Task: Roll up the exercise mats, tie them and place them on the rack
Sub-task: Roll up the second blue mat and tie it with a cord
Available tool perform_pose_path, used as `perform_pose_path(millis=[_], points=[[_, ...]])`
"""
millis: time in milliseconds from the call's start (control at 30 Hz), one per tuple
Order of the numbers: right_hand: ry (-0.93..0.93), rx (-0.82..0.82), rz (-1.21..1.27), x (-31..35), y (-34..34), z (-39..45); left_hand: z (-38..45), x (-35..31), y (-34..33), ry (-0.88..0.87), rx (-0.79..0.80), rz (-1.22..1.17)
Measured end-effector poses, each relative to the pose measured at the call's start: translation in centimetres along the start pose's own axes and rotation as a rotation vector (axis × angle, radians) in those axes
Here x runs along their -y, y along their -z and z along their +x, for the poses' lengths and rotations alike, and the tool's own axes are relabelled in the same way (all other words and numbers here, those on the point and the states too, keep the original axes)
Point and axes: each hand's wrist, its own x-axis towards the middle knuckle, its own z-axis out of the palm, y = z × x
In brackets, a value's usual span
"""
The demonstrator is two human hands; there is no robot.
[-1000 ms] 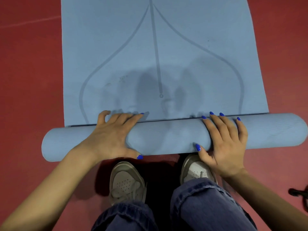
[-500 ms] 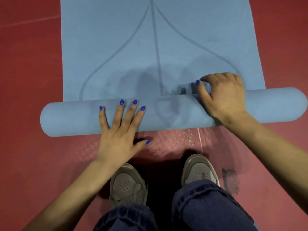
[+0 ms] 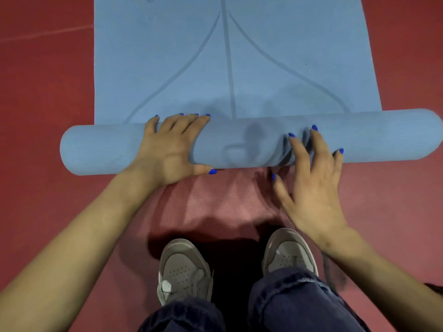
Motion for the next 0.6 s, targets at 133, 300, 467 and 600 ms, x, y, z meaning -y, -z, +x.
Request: perform_pose_path(millis=[133,300,467,600], points=[[0.072,0.127,-0.133,-1.7,-0.7,0.0,0.2,0.6,0.6,-0.058,0.008,-0.017],[0.066,0.189,-0.165,-1.8,-0.6,3.7,-0.5,0.9,0.0,-0.158,-0.225,0.091],[0.051,0.226,-0.193,-1.3,0.1,8.8,-0.6,0.3,-1.0,-0.147,-0.287,0.163],[0.045,0.291,-0.190,-1.5,0.8,12.0,0.6,0.2,-1.1,-0.068,-0.242,0.151]])
